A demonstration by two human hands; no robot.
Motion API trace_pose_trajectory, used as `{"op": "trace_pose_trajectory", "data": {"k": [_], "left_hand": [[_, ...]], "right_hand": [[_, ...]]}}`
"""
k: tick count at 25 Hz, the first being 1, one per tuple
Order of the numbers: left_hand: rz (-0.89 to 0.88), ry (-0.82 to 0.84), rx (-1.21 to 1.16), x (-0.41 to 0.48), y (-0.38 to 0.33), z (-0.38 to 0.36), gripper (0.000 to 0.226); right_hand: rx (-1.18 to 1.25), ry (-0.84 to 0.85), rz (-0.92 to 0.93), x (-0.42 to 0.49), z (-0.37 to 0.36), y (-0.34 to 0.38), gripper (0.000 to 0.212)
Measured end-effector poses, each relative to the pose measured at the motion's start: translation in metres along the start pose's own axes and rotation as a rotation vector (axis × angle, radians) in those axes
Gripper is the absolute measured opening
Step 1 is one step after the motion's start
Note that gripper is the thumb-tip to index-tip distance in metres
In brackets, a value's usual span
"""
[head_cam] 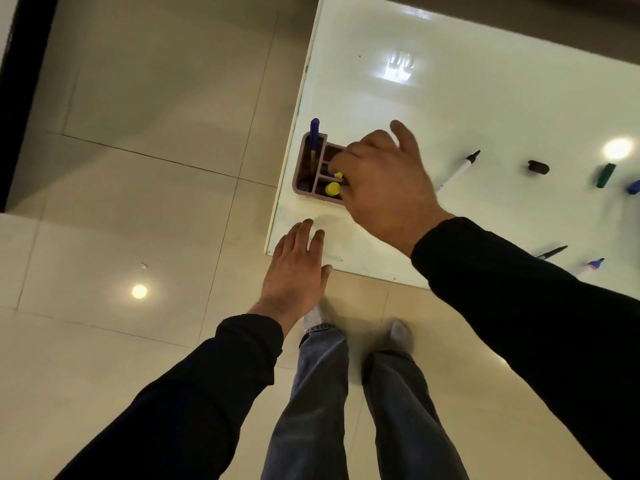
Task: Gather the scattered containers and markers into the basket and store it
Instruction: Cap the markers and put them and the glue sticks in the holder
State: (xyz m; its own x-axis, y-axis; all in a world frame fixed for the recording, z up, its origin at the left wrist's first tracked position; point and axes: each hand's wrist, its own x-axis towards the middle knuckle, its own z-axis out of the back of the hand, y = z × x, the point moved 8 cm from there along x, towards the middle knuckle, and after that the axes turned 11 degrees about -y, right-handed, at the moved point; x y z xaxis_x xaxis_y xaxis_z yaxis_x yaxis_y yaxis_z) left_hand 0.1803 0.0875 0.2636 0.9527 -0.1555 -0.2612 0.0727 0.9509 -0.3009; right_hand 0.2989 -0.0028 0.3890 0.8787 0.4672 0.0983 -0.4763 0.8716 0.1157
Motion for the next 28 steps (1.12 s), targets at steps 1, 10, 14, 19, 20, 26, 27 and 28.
{"op": "trace_pose_trajectory", "data": {"k": [1,10,14,19,20,26,27,28], "left_hand": [[-0.018,0.015,0.003,-0.002,-0.011,-0.001,0.064],[-0.153,0.109,-0.05,0.022,-0.138,-0.02,0.064],[-0.157,0.08,-0.057,0.061,-0.183,-0.02,0.064],[-0.012,-0.014,-0.072,0.126,-0.21,-0.02,0.056],[0.05,-0.03,-0.094,0.137,-0.208,-0.02,0.053],[0.238,-0.088,-0.083,0.181,-0.205,-0.035,0.032],[0.244,-0.094,-0.096,0.183,-0.206,-0.037,0.029],[0.244,-0.095,-0.105,0.183,-0.207,-0.039,0.027]], "right_hand": [[0.039,-0.041,-0.086,-0.01,0.01,-0.021,0.026],[0.068,0.047,-0.567,-0.143,0.007,-0.19,0.027],[0.097,0.046,-0.663,-0.165,-0.007,-0.244,0.028],[0.162,0.068,-0.713,-0.168,-0.031,-0.302,0.03],[0.177,0.047,-0.709,-0.165,-0.035,-0.311,0.031],[0.24,0.06,-0.614,-0.14,-0.075,-0.371,0.034],[0.247,0.067,-0.59,-0.139,-0.08,-0.375,0.031],[0.251,0.068,-0.571,-0.138,-0.083,-0.379,0.028]]}}
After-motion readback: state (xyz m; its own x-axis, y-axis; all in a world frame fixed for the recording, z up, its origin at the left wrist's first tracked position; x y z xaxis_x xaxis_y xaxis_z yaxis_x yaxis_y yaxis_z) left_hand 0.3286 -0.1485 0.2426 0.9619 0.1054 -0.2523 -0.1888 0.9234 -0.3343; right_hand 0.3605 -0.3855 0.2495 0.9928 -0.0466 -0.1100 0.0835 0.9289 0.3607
